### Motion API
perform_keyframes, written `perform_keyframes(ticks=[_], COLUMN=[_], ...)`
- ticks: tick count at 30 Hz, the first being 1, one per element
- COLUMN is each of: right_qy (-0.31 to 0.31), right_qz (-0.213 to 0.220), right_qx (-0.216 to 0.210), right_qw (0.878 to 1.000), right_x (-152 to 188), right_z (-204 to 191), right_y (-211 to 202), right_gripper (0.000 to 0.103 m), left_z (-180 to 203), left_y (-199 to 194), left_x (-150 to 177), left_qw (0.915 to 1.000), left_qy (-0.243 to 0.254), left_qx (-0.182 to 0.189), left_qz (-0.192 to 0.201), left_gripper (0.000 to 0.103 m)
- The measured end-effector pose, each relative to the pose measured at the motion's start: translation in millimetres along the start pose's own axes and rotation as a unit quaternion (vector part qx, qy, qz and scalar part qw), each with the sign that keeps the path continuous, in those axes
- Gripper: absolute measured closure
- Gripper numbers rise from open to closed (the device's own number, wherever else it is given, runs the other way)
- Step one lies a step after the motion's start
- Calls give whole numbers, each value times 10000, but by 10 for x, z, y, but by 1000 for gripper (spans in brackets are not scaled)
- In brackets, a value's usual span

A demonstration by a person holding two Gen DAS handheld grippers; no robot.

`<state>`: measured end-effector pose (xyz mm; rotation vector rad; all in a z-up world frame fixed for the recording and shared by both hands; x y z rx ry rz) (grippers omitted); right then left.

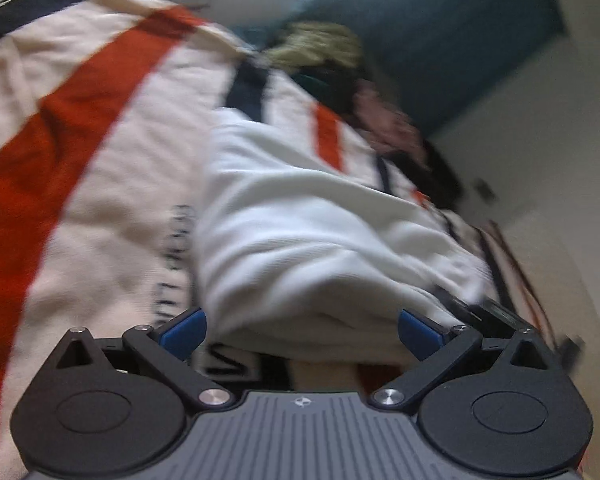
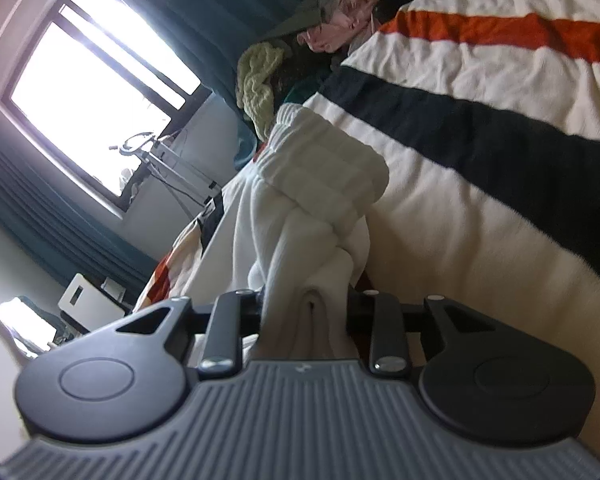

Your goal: Fold clothes

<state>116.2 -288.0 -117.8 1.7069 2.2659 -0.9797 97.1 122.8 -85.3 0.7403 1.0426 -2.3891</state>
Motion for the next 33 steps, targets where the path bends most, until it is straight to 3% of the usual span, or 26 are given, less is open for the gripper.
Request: perform_keyframes(ticks=[3, 6, 10, 13, 17, 19, 22, 24, 26, 27, 30, 32, 33], right_qy=[108, 186, 219, 237, 203, 171, 122, 104, 99, 108, 133, 150, 158], right_qz=[-5, -39, -89, -132, -156, -160, -165, -182, -184, -166, -113, -78, -60], right_qx=[10, 51, 117, 178, 260, 302, 365, 388, 400, 398, 393, 389, 388], right_qw=[9999, 9998, 9997, 9995, 9993, 9993, 9991, 9990, 9990, 9990, 9991, 9991, 9991], right_x=[-28, -36, 1, 31, 64, 79, 101, 113, 119, 115, 103, 95, 91], right_z=[50, 96, 125, 146, 161, 164, 169, 178, 170, 145, 71, 22, -2], right_y=[47, 75, 74, 73, 64, 58, 49, 44, 24, -2, -82, -136, -162], right_gripper=[72, 72, 72, 71, 71, 71, 71, 71, 71, 71, 73, 74, 75], left_z=[-20, -226, -398, -447, -530, -609, -669, -582, -543, -559, -607, -626, -582], left_y=[63, 199, 316, 346, 213, 253, 536, 684, 728, 730, 698, 632, 583], left_x=[-129, -226, -255, -253, -259, -242, -238, -286, -336, -341, -360, -388, -431], left_qw=[9993, 9948, 9876, 9878, 9870, 9856, 9859, 9932, 9948, 9941, 9917, 9903, 9907], left_qy=[-74, -814, -1381, -1396, -1365, -1528, -1657, -1089, -917, -986, -1180, -1249, -1177], left_qx=[346, 561, 618, 448, -381, -292, -166, -403, -394, -386, -383, -389, -396], left_qz=[148, 240, 410, 531, 764, 666, 167, 78, 213, 235, 339, 476, 564], left_gripper=[0, 0, 0, 0, 0, 0, 0, 1, 13, 14, 33, 51, 54])
Point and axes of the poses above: each gripper's, at about its wrist camera, not at the fingertips, and y roughly the way its jaws point, z to its right, x to its underside, the point moved 4 cm from there along y, roughly the way its jaws point, and after that the axes turned 6 degrees about y, right-handed, at the moved point
